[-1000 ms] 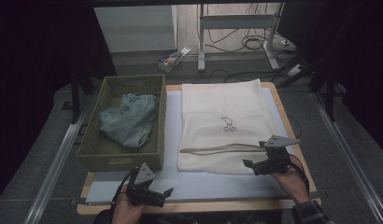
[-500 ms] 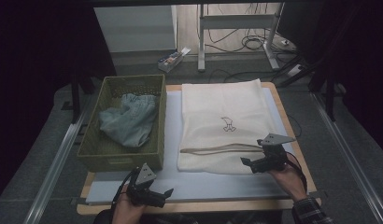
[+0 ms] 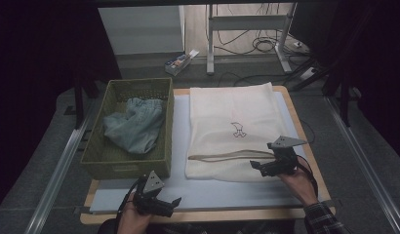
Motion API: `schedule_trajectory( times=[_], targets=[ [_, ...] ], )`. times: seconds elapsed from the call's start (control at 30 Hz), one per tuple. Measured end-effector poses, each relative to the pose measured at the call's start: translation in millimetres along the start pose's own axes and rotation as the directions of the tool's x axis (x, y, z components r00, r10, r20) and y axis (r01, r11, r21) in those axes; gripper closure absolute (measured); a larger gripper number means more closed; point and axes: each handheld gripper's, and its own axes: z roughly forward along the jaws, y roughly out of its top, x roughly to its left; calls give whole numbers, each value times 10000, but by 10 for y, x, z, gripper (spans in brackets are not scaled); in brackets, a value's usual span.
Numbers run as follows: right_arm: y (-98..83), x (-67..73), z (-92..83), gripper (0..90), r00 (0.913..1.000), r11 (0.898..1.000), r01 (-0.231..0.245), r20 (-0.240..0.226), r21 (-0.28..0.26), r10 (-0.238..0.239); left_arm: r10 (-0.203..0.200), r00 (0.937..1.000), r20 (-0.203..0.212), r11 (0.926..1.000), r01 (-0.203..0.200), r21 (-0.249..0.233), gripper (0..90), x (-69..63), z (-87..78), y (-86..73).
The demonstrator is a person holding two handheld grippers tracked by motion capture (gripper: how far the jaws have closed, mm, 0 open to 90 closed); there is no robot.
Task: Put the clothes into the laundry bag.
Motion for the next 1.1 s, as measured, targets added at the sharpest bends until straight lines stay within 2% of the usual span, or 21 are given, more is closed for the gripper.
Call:
schedule_trajectory(
  times=[0.47,0.87,1.1],
  targets=[
    [51,-70,94,0,10000,9998,-79,25,189,79,-37,10000,-85,10000,37,43,5,7,-1,-4],
    [130,-163,182,0,9996,9999,-80,274,151,75,43,10000,-89,10000,-42,76,5,-1,2,-3],
    [152,-201,261,0,9984,9993,-42,563,365,21,84,9999,-121,9999,-83,152,6,-6,10,-4]
  ],
)
